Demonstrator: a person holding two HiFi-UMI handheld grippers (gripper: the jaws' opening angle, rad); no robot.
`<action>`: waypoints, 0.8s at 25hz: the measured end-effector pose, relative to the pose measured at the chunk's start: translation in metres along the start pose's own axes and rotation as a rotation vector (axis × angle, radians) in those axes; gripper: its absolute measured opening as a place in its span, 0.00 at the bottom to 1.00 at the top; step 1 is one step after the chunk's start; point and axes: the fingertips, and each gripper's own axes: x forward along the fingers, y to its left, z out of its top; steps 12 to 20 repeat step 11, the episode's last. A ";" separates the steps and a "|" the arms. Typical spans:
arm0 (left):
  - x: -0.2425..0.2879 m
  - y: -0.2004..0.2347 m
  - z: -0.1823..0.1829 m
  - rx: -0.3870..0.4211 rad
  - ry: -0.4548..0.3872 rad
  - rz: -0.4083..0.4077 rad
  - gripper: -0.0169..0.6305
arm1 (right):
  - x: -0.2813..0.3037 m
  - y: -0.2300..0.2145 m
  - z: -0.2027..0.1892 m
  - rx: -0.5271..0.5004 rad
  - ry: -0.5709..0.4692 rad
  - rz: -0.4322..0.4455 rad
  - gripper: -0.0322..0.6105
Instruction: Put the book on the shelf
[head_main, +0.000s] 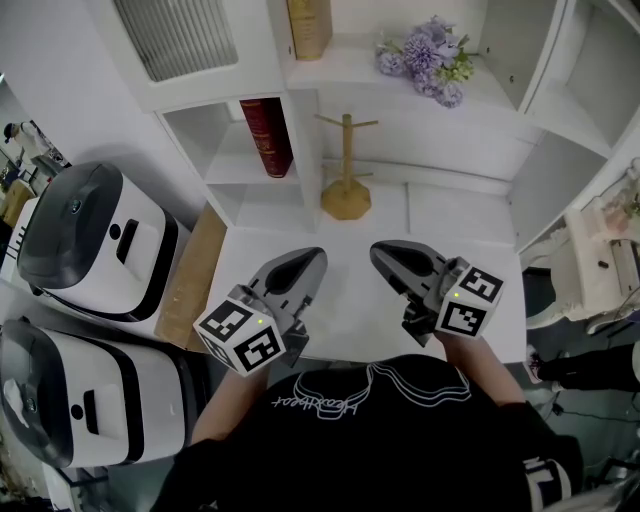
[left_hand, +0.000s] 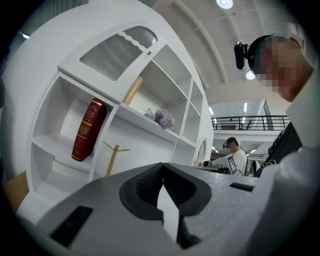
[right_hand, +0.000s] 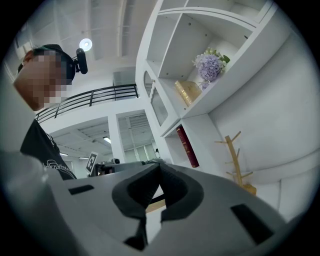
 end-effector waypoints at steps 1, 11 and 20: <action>0.000 0.000 0.001 0.001 0.000 0.000 0.03 | 0.000 0.000 0.001 -0.002 0.001 0.000 0.06; 0.002 -0.004 0.008 0.032 -0.001 -0.006 0.03 | -0.001 0.005 0.009 -0.030 0.008 0.001 0.06; 0.002 -0.004 0.008 0.032 -0.001 -0.006 0.03 | -0.001 0.005 0.009 -0.030 0.008 0.001 0.06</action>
